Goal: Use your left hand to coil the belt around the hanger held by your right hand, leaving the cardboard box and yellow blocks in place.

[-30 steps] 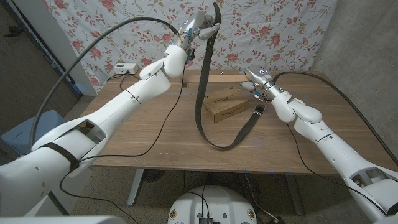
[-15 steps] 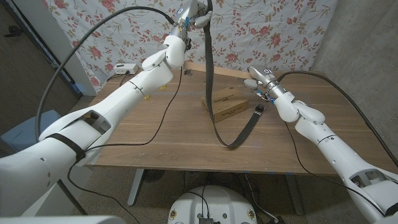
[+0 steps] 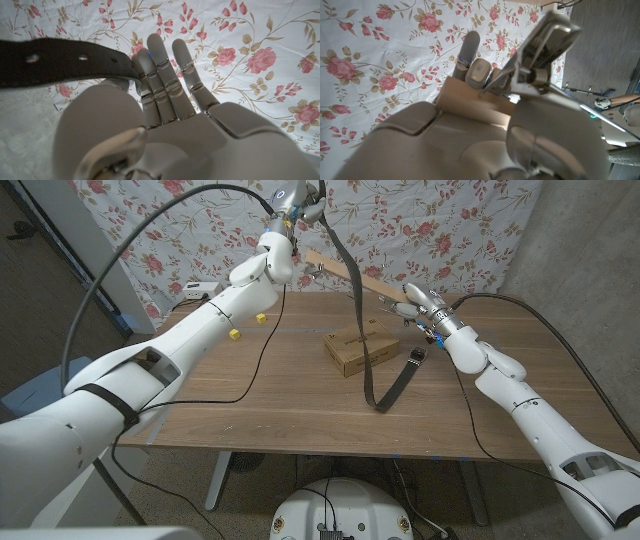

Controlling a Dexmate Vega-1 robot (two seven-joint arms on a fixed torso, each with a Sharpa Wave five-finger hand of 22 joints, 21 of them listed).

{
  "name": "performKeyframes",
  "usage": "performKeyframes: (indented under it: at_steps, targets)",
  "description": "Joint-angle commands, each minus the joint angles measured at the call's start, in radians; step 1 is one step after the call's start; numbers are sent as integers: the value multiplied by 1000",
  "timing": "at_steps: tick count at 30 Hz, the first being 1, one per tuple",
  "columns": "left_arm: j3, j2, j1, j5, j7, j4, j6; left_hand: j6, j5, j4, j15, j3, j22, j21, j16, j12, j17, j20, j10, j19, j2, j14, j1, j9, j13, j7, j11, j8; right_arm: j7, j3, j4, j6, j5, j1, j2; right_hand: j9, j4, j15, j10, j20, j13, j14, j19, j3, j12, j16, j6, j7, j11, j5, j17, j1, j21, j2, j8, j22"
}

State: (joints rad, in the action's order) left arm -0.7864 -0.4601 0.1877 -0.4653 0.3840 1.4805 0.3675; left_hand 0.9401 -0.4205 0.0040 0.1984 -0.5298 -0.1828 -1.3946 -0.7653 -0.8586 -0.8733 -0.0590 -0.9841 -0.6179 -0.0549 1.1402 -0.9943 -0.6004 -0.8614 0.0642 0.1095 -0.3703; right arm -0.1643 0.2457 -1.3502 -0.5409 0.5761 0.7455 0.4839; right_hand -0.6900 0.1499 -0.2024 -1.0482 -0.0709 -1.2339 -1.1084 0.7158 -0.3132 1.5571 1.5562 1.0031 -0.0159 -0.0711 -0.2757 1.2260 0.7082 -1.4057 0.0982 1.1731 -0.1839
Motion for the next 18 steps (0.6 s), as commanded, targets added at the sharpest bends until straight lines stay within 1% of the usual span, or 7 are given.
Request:
performKeyframes:
  at_steps: [1,5,6,11,14,15,18]
  targets:
    - [-68,-34,-14,-72,-69,-36,83,51,5,-22,14,-35,-1,-5,4,6,-10,-45,-33,2,5,12,-10,-6,-1,38,33,3,143,-29,33,-62,-267,-17,-39,3,-3,-8,-3,-27,-3,1,-4,-7,7,9,2,-10,6,-8,15,-71,-6,66,12,-2]
    - [-74,-50,2,-76,-91,-19,79,54,6,-21,12,-37,-1,-5,6,7,-10,-45,-32,3,7,18,-10,-8,-5,39,31,5,160,-35,39,-56,-303,-24,-50,-1,-3,-8,-5,-27,-3,-1,-3,-8,8,10,-2,-11,11,-9,16,-71,-8,66,17,-2]
    - [-74,-55,7,-75,-100,-12,79,54,6,-20,6,-37,-1,-4,8,6,-12,-45,-32,5,9,15,-9,-8,-9,38,30,6,158,-36,40,-54,-303,-26,-52,-1,-3,-8,-5,-27,-3,-1,-4,-9,8,10,-3,-12,10,-9,16,-71,-8,66,18,-2]
    - [-85,-81,30,-86,-134,21,74,60,7,-19,9,-40,-1,-5,12,9,-15,-45,-35,7,12,19,-9,-12,-12,37,29,10,132,-46,52,-43,-300,-37,-66,3,-4,-8,-4,-25,-3,-2,-3,-11,7,10,-3,-13,10,-10,16,-71,-11,67,22,-2]
    - [-90,-96,44,-92,-157,40,76,59,7,-18,11,-42,-1,-6,12,10,-19,-44,-37,4,14,21,-9,-16,-14,36,29,11,107,-54,74,-41,-298,-49,-78,3,-4,-8,-6,-27,-3,-2,-2,-12,8,10,-5,-12,8,-10,16,-71,-12,67,23,-2]
    - [-94,-102,48,-97,-166,45,79,60,7,-18,7,-42,-1,-6,14,9,-16,-44,-36,6,14,24,-9,-17,-19,35,31,12,97,-57,84,-42,-299,-55,-82,4,-4,-8,-5,-27,-4,-2,-4,-12,8,10,-5,-13,8,-10,16,-71,-11,67,23,-2]
    - [-97,-117,65,-96,-195,61,81,61,7,-16,7,-43,-1,-7,14,10,-20,-44,-36,5,16,25,-8,-18,-21,35,30,14,26,-70,106,-39,-269,-65,-101,6,-4,-8,-4,-27,-4,-2,-3,-13,7,10,-6,-11,7,-10,16,-71,-13,67,26,-1]
